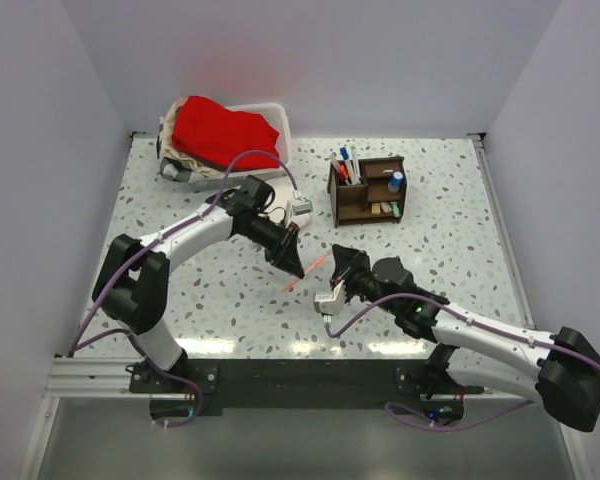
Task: Sort the stationery into containers
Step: Close the pen cap on the pen.
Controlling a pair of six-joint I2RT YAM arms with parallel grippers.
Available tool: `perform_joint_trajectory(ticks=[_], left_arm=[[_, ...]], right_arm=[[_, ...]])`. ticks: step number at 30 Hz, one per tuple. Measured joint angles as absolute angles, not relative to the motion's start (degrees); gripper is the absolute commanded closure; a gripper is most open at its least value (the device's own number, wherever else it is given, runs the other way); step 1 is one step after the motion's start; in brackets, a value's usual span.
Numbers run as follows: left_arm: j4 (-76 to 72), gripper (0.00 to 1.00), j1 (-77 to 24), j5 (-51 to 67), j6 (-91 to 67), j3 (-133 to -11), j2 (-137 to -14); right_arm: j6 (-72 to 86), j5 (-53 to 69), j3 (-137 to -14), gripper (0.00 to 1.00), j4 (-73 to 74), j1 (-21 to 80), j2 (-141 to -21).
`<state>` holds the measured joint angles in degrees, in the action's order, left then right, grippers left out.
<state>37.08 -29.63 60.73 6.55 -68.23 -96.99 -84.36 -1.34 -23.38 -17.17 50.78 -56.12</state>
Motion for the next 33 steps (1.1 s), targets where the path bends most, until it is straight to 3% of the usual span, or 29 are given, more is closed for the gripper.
perform_joint_trajectory(ticks=[33], left_arm=[[29.85,1.00,-25.61,73.01,-6.35,-67.81,-99.48]], right_arm=[[-97.27,-7.35,-30.96,1.00,-11.05,53.39,-62.00]])
